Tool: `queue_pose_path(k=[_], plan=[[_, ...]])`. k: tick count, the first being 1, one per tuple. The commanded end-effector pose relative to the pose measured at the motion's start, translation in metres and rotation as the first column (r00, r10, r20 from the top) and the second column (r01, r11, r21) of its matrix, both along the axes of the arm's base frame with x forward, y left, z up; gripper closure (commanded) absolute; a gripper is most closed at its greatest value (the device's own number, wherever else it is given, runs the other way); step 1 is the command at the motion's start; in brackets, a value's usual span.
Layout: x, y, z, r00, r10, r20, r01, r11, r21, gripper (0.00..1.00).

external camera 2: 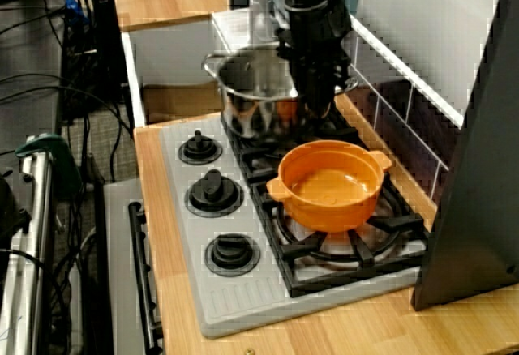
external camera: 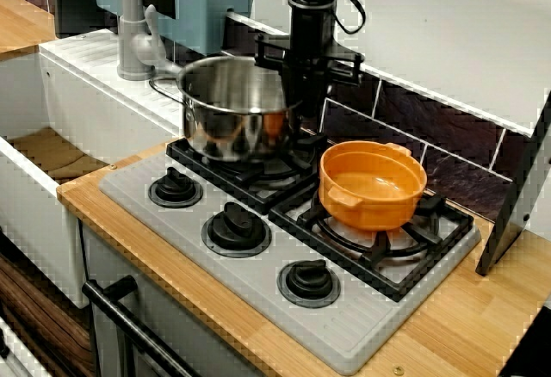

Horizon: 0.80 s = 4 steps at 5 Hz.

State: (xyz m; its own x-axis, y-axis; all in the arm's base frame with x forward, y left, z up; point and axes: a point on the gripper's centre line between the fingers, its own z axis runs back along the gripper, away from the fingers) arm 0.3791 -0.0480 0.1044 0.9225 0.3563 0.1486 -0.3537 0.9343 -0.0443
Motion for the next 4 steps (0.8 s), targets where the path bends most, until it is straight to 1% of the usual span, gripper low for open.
queue_pose_path(k=[1, 2, 3, 4], plan=[[-0.018, -0.019, 0.029, 0.998, -0.019, 0.058, 0.02, 1.0, -0.02, 1.0], [-0.016, -0.018, 0.026, 0.999, -0.01, 0.047, 0.01, 1.0, -0.003, 0.0], [-0.01, -0.015, 0.025, 0.999, -0.002, 0.046, 0.002, 1.0, 0.0, 0.0], [-0.008, -0.013, 0.029, 0.999, 0.002, 0.046, -0.002, 1.0, -0.013, 0.0]])
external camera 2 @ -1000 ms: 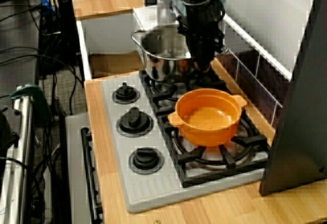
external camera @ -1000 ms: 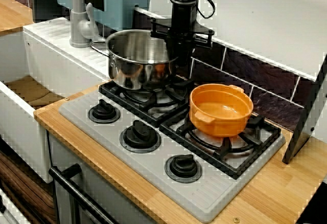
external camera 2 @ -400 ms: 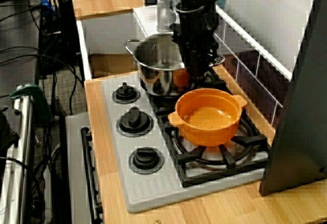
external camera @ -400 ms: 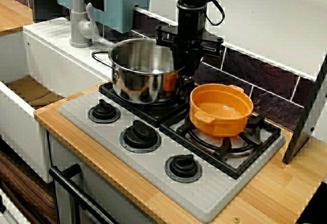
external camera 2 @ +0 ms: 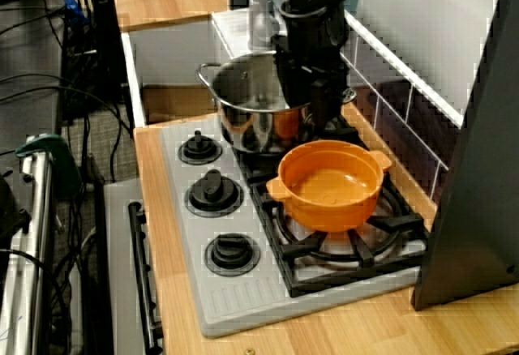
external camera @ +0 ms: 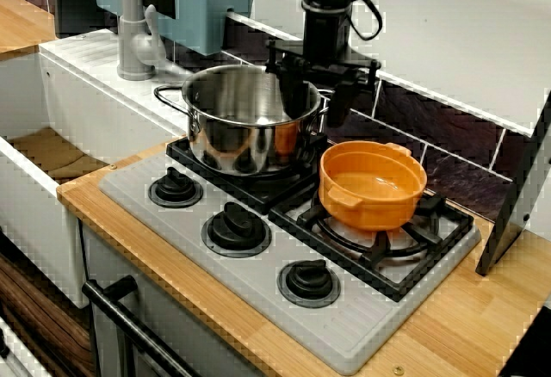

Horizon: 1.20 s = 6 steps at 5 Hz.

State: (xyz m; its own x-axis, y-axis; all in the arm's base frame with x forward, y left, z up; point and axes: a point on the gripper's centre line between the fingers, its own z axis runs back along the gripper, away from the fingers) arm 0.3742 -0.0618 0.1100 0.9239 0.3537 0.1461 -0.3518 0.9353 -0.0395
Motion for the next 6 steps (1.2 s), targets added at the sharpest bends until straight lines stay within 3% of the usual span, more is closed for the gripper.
queue_pose_path(k=[1, 6], plan=[[-0.007, 0.0, 0.031, 0.998, -0.003, 0.058, 0.004, 0.999, -0.033, 0.0], [-0.029, -0.005, 0.063, 0.989, -0.105, 0.103, 0.112, 0.992, -0.059, 0.0]])
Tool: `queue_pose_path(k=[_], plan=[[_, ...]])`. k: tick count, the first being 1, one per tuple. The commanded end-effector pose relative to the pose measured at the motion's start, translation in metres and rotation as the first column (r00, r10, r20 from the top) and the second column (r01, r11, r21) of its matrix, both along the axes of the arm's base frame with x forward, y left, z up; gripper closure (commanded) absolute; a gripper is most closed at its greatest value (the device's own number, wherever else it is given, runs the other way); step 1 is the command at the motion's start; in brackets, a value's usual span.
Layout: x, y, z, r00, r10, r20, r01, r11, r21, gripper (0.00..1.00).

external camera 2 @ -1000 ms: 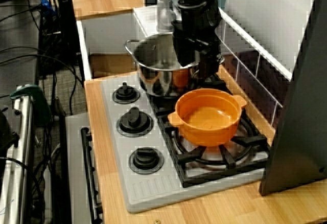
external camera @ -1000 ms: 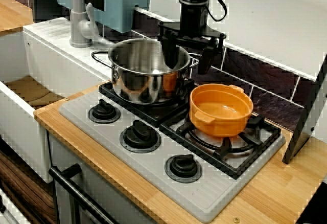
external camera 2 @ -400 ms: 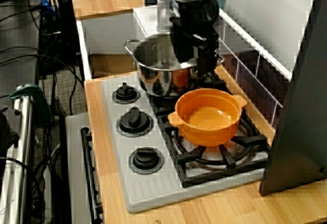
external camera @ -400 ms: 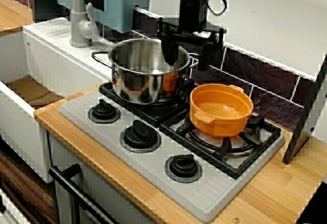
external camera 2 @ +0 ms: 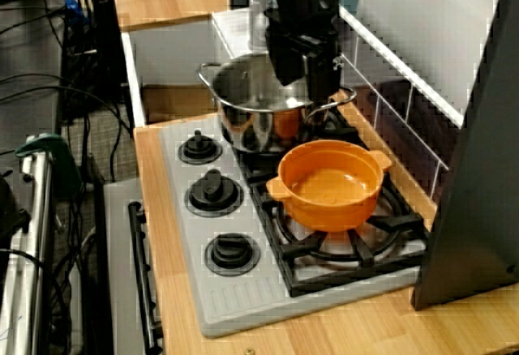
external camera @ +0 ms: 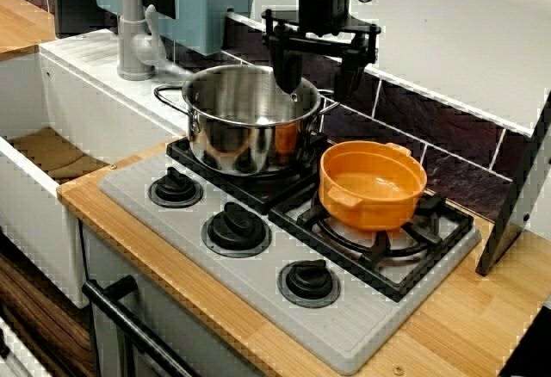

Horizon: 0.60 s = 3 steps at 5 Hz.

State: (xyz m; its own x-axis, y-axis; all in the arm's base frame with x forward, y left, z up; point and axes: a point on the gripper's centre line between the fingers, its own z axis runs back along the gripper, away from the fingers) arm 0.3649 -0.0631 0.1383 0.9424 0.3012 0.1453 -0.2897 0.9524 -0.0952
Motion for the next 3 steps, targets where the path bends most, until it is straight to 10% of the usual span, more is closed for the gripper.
queue_pose_path(k=[1, 3], plan=[[-0.027, -0.008, 0.036, 0.989, -0.104, 0.103, 0.105, 0.994, -0.007, 0.0], [-0.041, -0.015, 0.041, 0.979, -0.173, 0.104, 0.175, 0.985, -0.009, 0.0]])
